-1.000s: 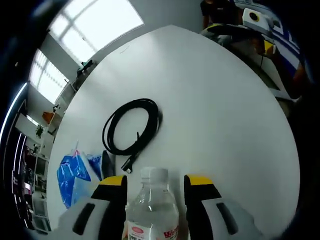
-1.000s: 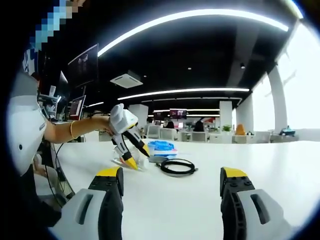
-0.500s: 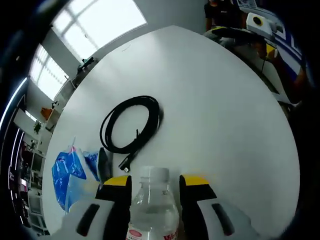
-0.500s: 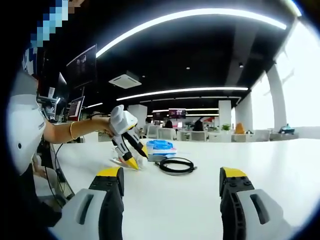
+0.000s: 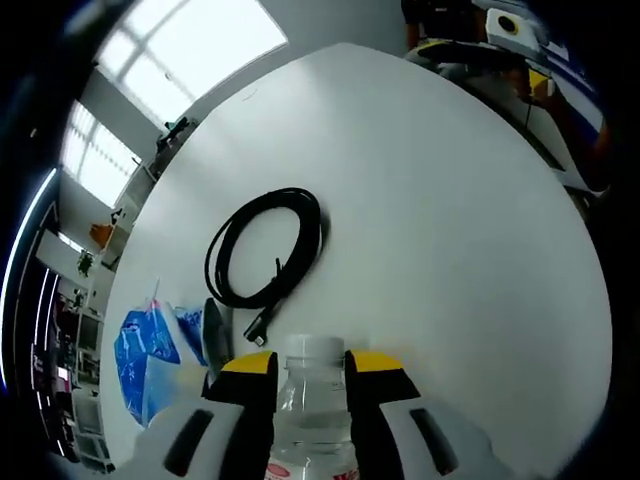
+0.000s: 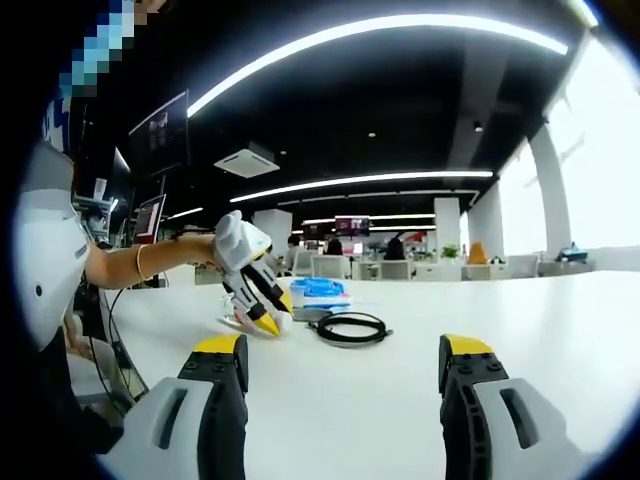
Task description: Arrange the tabletop items into an orderly group along one side of the table until the central work area is clear of visible clutter.
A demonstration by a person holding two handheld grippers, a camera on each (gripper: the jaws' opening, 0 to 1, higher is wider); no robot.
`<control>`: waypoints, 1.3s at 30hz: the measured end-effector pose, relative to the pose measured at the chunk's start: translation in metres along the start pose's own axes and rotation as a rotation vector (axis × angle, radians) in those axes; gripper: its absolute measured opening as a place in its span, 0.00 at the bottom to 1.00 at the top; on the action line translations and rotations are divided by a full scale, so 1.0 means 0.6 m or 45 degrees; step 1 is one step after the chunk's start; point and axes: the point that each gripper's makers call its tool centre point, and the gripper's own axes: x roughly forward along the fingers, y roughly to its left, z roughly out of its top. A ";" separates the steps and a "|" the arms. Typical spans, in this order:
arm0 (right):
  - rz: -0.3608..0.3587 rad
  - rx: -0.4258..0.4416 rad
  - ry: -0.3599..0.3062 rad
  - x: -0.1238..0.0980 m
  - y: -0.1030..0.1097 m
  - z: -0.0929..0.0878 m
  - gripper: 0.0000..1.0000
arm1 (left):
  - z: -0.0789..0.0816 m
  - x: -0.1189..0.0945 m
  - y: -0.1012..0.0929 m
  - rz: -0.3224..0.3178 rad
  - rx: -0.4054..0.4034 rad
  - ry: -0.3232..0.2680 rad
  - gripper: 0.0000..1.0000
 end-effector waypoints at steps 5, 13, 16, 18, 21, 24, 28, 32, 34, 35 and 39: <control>-0.003 0.010 -0.003 0.000 0.001 -0.001 0.74 | 0.003 -0.002 -0.003 -0.010 0.057 -0.012 0.23; -0.007 0.021 -0.009 -0.003 0.004 0.000 0.73 | 0.007 -0.006 -0.002 -0.029 0.094 -0.080 0.22; -0.007 0.024 -0.013 -0.003 0.005 0.002 0.73 | 0.009 -0.007 -0.001 -0.019 0.102 -0.087 0.21; -0.006 0.020 -0.019 -0.003 0.006 0.005 0.73 | 0.010 -0.008 0.007 0.037 0.135 -0.084 0.21; -0.007 0.019 -0.022 -0.004 0.007 0.007 0.73 | 0.010 -0.009 0.005 0.025 0.138 -0.094 0.21; -0.009 0.015 -0.026 -0.006 0.006 0.010 0.73 | 0.010 -0.011 0.007 0.022 0.126 -0.111 0.21; -0.009 0.018 -0.032 -0.008 0.007 0.012 0.73 | 0.012 -0.015 0.011 0.036 0.108 -0.131 0.21; -0.008 0.017 -0.031 -0.008 0.007 0.012 0.73 | 0.014 -0.021 0.009 0.049 0.127 -0.135 0.21; -0.012 0.016 -0.028 -0.008 0.006 0.011 0.73 | 0.016 -0.026 0.007 0.052 0.136 -0.138 0.21; -0.017 0.008 -0.026 -0.007 0.006 0.010 0.73 | 0.017 -0.029 0.008 0.059 0.136 -0.143 0.21; 0.000 -0.001 -0.025 -0.003 0.012 0.012 0.73 | 0.020 -0.042 0.011 0.072 0.143 -0.168 0.21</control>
